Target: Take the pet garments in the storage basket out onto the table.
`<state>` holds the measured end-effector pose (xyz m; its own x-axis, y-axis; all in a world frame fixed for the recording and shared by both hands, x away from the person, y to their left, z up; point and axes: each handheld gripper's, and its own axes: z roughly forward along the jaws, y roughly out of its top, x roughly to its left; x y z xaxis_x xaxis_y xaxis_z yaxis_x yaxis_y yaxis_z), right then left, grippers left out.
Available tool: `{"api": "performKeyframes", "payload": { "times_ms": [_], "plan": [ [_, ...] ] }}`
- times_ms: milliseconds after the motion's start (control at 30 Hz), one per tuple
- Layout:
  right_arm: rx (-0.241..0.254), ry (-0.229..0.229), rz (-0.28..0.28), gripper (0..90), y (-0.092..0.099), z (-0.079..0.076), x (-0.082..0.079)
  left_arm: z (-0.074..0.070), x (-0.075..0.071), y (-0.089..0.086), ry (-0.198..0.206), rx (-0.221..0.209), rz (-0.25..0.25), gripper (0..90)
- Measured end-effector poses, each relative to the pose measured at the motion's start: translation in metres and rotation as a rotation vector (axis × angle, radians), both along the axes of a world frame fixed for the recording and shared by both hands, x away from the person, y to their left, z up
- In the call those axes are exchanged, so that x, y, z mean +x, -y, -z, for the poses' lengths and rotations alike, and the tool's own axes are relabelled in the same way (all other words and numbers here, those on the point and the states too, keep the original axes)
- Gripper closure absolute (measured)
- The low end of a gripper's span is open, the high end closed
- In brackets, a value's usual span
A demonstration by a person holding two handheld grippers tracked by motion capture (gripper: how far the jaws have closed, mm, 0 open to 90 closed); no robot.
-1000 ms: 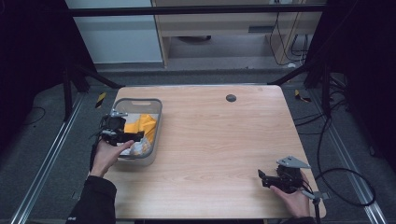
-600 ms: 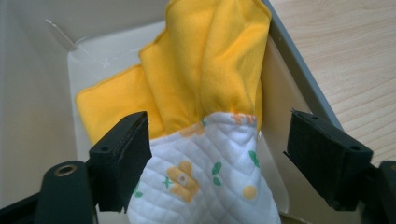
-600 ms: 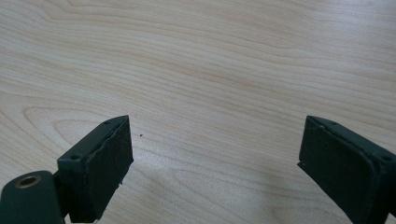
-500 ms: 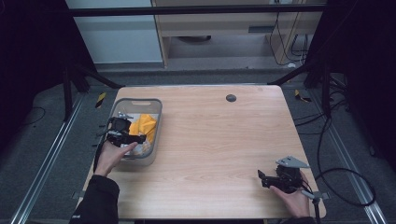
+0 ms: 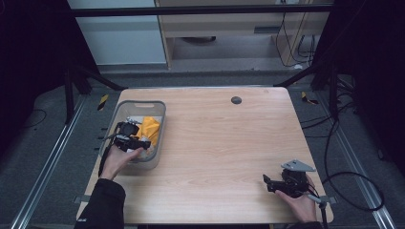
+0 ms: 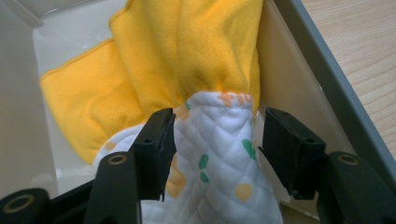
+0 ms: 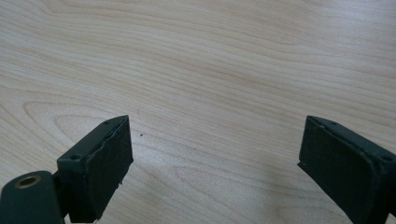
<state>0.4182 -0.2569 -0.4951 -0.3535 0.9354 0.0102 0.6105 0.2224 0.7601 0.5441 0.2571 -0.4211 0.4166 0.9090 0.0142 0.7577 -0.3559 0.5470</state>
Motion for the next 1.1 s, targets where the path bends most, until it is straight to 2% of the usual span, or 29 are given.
{"api": "performKeyframes", "payload": {
  "times_ms": [333,667,900,1100],
  "plan": [
    [0.001,-0.004,-0.003,9.3,-0.001,0.0,0.0,0.004,0.003,0.003,-0.021,0.023,0.002,58.4],
    [-0.004,-0.005,-0.007,9.2,-0.001,0.001,0.0,0.005,0.004,0.0,-0.038,0.005,-0.002,72.7],
    [-0.003,-0.007,-0.008,9.2,-0.001,0.001,0.0,0.002,0.003,-0.001,-0.033,0.006,-0.008,76.0],
    [-0.003,-0.007,-0.008,9.2,-0.001,0.001,0.0,-0.005,0.0,-0.007,-0.027,-0.013,-0.004,76.8]
  ]
}}
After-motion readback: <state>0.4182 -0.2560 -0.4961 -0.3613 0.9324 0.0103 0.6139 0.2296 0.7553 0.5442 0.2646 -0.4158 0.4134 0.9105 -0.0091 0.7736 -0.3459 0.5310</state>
